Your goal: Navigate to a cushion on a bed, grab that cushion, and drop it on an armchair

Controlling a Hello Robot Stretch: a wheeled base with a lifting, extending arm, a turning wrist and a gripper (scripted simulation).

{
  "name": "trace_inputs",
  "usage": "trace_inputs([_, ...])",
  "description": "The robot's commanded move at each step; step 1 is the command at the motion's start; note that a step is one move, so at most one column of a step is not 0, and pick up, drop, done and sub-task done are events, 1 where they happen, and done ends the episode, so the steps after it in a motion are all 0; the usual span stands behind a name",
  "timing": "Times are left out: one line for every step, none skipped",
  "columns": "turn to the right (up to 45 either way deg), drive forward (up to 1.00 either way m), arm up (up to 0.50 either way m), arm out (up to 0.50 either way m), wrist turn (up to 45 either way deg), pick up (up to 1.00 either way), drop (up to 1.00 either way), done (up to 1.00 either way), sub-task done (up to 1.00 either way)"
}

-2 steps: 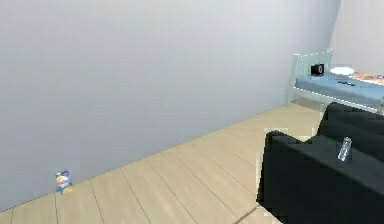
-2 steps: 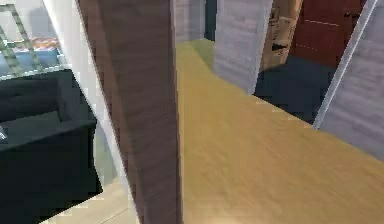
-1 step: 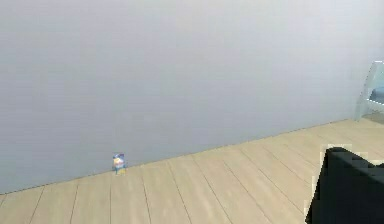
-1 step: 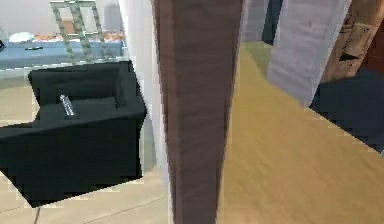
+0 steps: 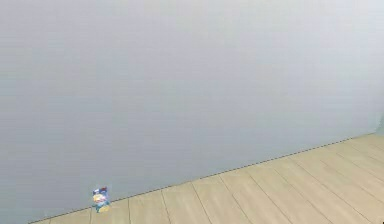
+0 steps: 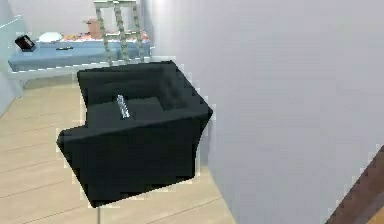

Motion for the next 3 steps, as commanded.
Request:
trace_inputs([27.0, 0.00, 0.00, 0.00, 0.0, 0.00, 0.00, 0.00, 0.00])
trace_inputs([0.0, 1.00, 0.00, 0.00, 0.0, 0.00, 0.00, 0.00, 0.00])
trace_inputs([3.0, 0.00, 0.00, 0.00, 0.0, 0.00, 0.00, 0.00, 0.00])
